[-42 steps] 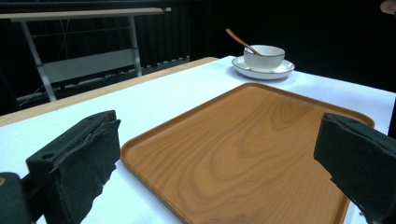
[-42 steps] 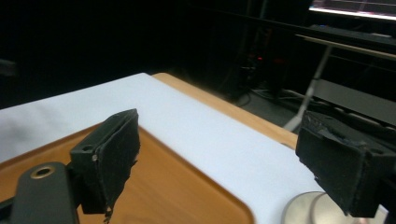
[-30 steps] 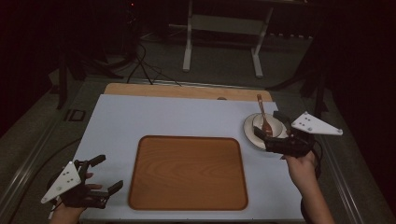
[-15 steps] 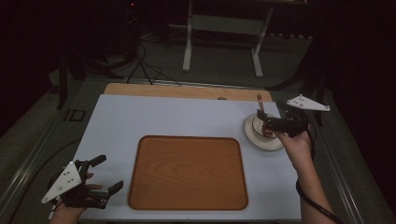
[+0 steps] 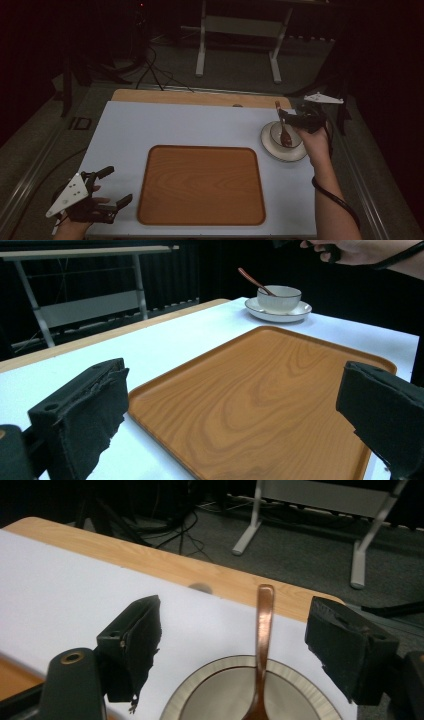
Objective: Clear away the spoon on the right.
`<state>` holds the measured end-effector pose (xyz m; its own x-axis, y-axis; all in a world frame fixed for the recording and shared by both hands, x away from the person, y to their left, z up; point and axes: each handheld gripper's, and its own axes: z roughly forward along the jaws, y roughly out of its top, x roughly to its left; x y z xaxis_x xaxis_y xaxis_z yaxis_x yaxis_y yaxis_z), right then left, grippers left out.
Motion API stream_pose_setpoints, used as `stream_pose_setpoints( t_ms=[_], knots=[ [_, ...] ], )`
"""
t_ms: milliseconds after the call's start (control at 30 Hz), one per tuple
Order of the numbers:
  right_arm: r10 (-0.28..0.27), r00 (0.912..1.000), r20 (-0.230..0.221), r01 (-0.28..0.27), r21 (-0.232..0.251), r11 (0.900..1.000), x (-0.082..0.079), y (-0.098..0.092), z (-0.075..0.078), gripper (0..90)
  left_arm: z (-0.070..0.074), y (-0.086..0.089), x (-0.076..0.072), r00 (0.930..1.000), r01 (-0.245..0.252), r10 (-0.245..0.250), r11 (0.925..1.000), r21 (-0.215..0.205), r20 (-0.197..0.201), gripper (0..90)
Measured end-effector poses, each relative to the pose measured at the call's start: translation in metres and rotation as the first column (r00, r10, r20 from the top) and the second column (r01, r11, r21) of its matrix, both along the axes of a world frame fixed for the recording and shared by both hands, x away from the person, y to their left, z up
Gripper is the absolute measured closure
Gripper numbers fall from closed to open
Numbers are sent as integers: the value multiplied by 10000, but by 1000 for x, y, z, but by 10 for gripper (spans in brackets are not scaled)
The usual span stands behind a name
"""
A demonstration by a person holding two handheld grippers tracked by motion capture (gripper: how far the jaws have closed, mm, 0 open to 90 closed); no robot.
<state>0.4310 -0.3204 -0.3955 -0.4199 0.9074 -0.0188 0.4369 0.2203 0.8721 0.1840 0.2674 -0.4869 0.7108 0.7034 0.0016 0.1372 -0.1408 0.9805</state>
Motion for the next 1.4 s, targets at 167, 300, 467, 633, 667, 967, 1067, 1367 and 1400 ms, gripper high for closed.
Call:
stream_pose_setpoints(
  t_ms=[167,300,467,633,667,967,1067,1367,1400],
  knots=[
    [-178,9987,-481,180,21,9998,18,-7,-11,279,0,0,1,10000,14,-14,10000,-14,-9,15],
    [-260,9973,-686,261,-1,9997,25,-7,-17,301,-1,0,1,10000,19,-19,10000,36,-13,15],
    [-439,9916,-1220,457,122,9989,41,-6,-32,324,-1,0,1,10000,10,-10,10000,62,-45,15],
    [-607,9859,-1561,604,-68,9982,48,-5,-41,333,-1,2,1,10000,-74,74,10000,53,-25,15],
    [-706,9828,-1704,680,-211,9975,52,-4,-46,351,-1,2,1,10000,-88,88,9999,49,-32,15],
    [-929,9718,-2165,853,-443,9954,63,-7,-58,435,-2,2,1,9998,-183,183,9998,86,-57,15],
    [-954,9686,-2296,855,-528,9949,66,-7,-61,472,-2,2,1,9997,-218,219,9997,69,-61,15],
    [-1214,9522,-2804,949,-1061,9898,70,-3,-68,634,-3,2,2,9997,-242,243,9997,97,-72,15],
    [-1214,9522,-2804,949,-1061,9898,70,-3,-68,634,-3,3,2,9997,-240,241,9997,84,-75,15]
  ],
)
